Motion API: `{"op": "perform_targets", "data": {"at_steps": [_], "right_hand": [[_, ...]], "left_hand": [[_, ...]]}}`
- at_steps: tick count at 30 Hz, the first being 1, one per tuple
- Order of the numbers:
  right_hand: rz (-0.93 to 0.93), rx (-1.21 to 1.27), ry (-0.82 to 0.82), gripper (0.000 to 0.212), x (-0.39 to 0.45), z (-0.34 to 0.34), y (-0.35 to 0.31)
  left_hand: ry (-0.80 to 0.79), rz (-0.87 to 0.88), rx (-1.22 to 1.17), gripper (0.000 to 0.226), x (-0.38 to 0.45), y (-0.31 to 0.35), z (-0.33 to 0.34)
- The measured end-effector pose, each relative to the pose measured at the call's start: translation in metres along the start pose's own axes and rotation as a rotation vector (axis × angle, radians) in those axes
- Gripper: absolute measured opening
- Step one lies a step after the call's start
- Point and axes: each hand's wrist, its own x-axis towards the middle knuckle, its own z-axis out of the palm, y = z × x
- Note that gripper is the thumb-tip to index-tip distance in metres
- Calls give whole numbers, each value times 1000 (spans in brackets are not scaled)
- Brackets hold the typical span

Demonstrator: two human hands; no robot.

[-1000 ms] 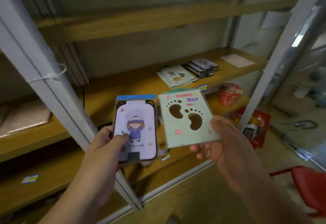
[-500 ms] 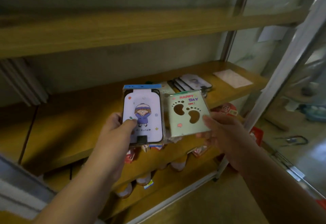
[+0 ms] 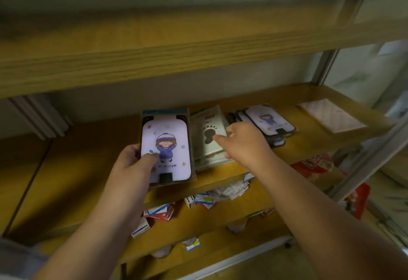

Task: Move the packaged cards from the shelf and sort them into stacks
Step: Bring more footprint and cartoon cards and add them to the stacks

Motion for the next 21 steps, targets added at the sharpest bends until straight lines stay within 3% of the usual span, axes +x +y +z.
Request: {"op": "perform_targets", "data": {"at_steps": [2, 4, 12, 18, 21], "right_hand": [[-75, -302, 30, 46, 0, -3, -2], [-127, -406, 61, 53, -1, -8, 1], [-431, -261, 188, 48, -8, -65, 48], [-398, -340, 200, 50, -6, -124, 106], [-383, -343, 186, 52, -5, -145, 127]], "left_hand": [[26, -1, -5, 15, 0, 0, 5], [54, -5, -7, 15, 0, 0, 12], [132, -5, -47, 23, -4, -3, 70], [0, 23, -16, 28, 9, 4, 150], [-30, 56, 134, 23, 20, 8, 190]]}}
